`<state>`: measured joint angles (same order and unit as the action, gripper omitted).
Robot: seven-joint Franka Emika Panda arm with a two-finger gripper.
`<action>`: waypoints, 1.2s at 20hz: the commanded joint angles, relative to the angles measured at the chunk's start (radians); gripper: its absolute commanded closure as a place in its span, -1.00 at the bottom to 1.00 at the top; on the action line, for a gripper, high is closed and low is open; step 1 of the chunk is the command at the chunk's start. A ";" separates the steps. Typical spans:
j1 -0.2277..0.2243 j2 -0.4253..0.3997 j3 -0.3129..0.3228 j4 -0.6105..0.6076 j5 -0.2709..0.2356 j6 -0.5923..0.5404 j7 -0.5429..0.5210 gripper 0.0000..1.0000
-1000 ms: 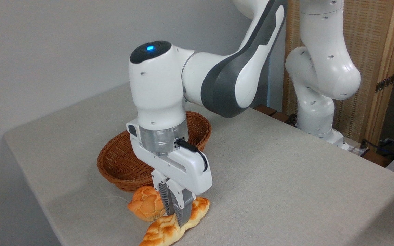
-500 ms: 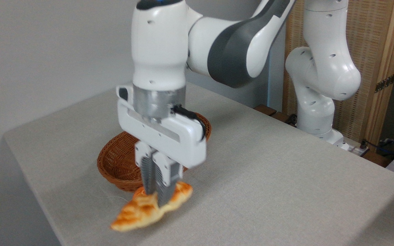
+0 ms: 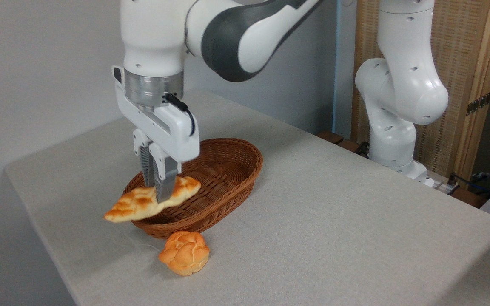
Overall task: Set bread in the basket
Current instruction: 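Lift the braided roll and carry it over the basket, then lower the roll into the basket and open the gripper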
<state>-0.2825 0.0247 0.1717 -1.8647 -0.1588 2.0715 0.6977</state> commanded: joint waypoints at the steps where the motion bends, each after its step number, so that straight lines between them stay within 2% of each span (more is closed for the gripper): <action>1: 0.003 -0.008 -0.067 0.010 -0.014 -0.033 -0.082 0.60; 6: 0.002 -0.006 -0.115 0.010 -0.014 -0.088 -0.176 0.53; 8: 0.002 -0.003 -0.133 0.010 -0.013 -0.108 -0.213 0.41; 9: 0.002 -0.003 -0.135 0.010 -0.013 -0.113 -0.216 0.21; 11: 0.002 -0.003 -0.152 0.009 -0.010 -0.132 -0.233 -0.77; 12: 0.002 -0.002 -0.155 0.009 -0.005 -0.154 -0.251 -0.99; 24: 0.002 0.000 -0.156 0.010 -0.005 -0.163 -0.256 -1.00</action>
<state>-0.2837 0.0275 0.0176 -1.8643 -0.1589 1.9326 0.4544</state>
